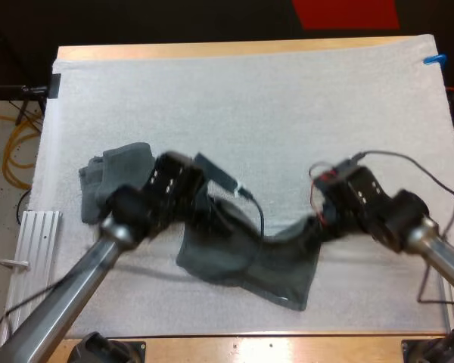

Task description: Pick towel from pile fold and stack

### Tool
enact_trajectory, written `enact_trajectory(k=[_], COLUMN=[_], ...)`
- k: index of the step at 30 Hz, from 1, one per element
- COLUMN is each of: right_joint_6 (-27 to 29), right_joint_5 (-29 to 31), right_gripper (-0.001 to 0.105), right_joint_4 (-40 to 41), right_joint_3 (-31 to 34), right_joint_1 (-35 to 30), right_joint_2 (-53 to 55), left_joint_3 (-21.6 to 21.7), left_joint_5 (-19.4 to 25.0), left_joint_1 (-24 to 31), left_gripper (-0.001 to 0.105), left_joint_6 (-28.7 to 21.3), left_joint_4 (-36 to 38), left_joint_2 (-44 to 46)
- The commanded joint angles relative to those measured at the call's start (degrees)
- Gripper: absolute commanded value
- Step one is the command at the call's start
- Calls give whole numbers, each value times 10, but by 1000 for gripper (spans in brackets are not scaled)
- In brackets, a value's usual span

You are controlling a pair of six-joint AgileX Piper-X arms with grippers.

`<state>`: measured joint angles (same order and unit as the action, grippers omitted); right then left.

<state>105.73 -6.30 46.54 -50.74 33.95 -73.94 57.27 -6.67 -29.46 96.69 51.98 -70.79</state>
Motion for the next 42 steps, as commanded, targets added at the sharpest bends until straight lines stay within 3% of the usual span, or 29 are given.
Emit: enact_trajectory(k=[1, 7, 12, 16, 25, 27, 29, 31, 34, 36, 42], right_joint_6=[-10, -10, -10, -10, -10, -10, -13, -24, -35, -40, -39], right_joint_5=[9, -31, -35, -24, 11, 27, 30, 27, 29, 29, 21], right_gripper=[0, 0, 0, 0, 2, 10, 28, 54, 69, 71, 71], right_joint_4=[-46, -127, -162, -185, -206, -210, -210, -211, -202, -188, -129], right_joint_3=[-10, -30, -60, -92, -141, -146, -151, -163, -183, -203, -241], right_joint_1=[-29, -89, -112, -122, -132, -133, -135, -141, -149, -153, -153], right_joint_2=[-21, -110, -170, -218, -267, -267, -267, -267, -266, -262, -210], left_joint_3=[1, 1, 1, 1, 4, 4, 6, 9, 21, 41, 100], left_joint_5=[2, -112, -123, -162, -161, -159, -157, -148, -112, -100, -92], left_joint_1=[19, 87, 131, 161, 184, 184, 184, 184, 184, 184, 184], left_gripper=[0, 0, 0, 0, 2, 6, 15, 32, 56, 67, 68], left_joint_6=[-15, -41, -41, -41, -67, -83, -98, -112, -117, -120, -121], left_joint_4=[-48, -151, -210, -253, -350, -357, -358, -363, -358, -331, -235], left_joint_2=[-23, -136, -197, -225, -226, -226, -226, -226, -225, -217, -164])
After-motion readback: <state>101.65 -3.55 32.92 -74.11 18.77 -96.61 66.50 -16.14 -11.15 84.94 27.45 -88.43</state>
